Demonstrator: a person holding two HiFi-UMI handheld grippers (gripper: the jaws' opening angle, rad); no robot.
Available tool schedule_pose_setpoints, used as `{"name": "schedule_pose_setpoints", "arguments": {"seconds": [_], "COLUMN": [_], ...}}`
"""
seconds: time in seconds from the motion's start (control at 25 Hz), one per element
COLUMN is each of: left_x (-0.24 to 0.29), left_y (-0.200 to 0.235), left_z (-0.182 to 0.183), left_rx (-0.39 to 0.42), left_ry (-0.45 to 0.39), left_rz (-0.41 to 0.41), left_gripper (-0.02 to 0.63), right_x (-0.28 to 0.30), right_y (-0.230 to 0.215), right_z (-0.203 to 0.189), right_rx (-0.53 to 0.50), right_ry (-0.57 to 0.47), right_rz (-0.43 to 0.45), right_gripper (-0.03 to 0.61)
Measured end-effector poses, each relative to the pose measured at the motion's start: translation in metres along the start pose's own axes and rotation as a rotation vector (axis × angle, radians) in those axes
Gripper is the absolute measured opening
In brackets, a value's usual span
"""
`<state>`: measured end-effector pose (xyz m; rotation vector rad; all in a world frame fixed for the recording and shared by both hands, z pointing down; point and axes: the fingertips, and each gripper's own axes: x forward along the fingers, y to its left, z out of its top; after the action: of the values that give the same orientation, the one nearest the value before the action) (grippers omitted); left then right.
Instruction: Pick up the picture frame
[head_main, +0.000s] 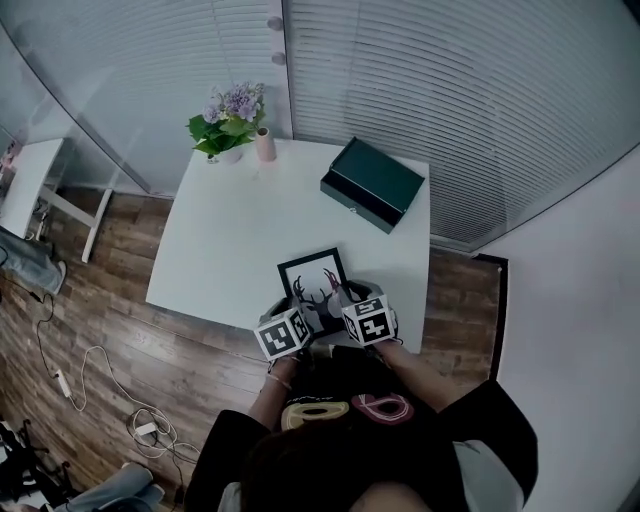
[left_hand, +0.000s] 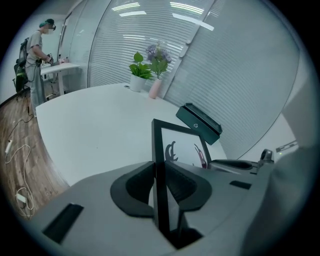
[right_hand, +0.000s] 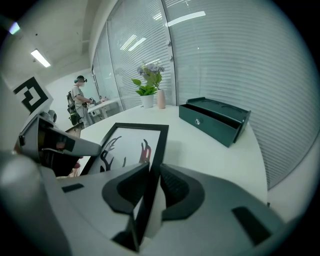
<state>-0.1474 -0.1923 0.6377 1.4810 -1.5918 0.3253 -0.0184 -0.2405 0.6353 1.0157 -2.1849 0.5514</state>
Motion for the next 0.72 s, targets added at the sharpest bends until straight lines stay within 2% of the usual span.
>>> {"name": "schedule_pose_setpoints", "arguments": {"seconds": [0.72], "left_x": [-0.014], "left_y": [-0.037], "left_z": [0.029], "left_rx": [0.114], "left_ry": [-0.072], "left_rz": [-0.101], "left_gripper": [0.081], "right_x": [-0.036], "right_y": [-0.018], "right_z": [0.018], "right_rx": [0.073], "right_ry": [-0.141], "right_rz": [-0.105], "right_gripper": [0.078]}}
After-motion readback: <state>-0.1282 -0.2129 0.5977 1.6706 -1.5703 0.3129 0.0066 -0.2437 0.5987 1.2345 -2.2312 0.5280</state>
